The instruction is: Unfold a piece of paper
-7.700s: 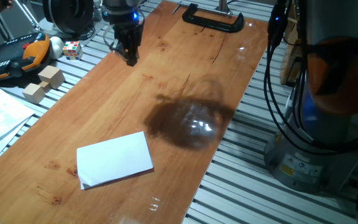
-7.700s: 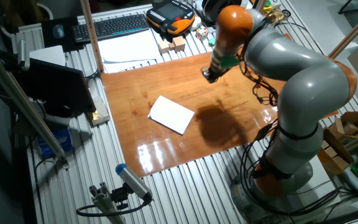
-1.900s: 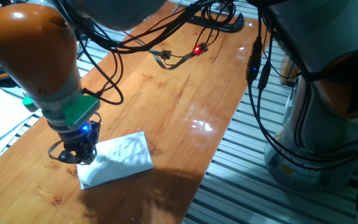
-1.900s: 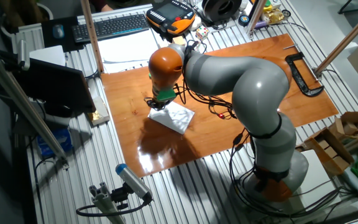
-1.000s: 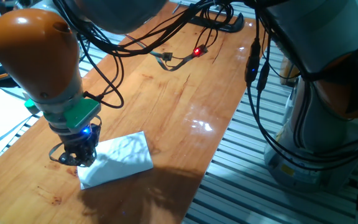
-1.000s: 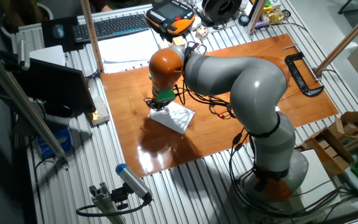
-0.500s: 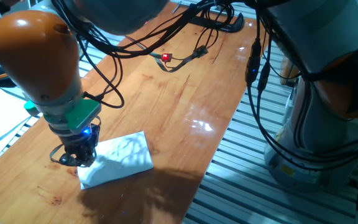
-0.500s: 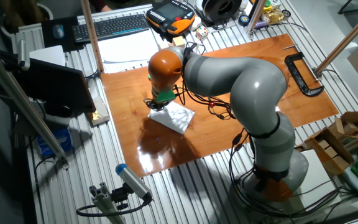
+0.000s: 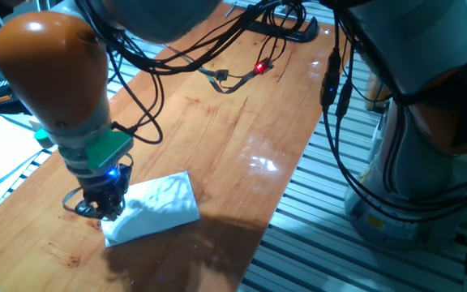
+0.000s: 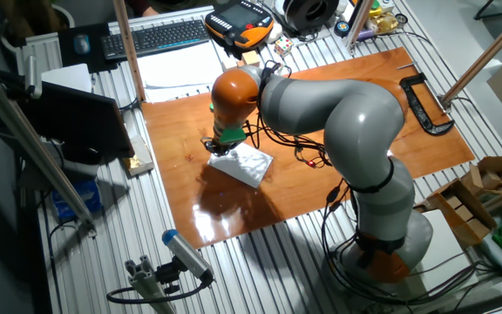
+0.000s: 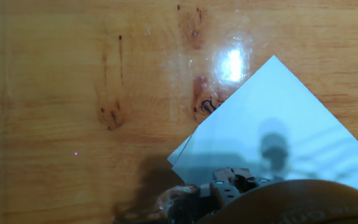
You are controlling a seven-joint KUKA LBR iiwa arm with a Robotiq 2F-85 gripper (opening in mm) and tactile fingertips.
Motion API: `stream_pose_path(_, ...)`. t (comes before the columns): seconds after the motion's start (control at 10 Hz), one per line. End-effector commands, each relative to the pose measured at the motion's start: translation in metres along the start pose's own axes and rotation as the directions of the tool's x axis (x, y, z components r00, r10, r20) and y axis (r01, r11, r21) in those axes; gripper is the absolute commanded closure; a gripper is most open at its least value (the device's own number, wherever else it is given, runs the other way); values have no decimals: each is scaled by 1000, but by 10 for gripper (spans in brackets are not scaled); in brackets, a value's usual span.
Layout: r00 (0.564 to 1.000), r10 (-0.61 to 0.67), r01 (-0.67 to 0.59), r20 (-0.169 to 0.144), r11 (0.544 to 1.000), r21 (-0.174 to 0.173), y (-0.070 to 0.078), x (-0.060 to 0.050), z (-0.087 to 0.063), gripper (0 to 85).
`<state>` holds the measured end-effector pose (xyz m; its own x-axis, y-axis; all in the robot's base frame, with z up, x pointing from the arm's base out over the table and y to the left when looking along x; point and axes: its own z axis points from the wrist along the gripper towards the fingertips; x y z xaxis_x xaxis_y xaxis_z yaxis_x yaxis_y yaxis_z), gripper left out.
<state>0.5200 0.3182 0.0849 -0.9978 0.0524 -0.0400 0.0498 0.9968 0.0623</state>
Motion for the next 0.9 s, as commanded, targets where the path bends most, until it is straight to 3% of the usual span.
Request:
stream_pose_path(0.0,1000,2,-2,2,1000,0,3,0,1,617)
stream_pose_path(0.5,1000,13,-13,18,1000,21,18,2,9,577)
stream_pose_path(0.8,999,36,-37,30,999,38,27,4,15,497)
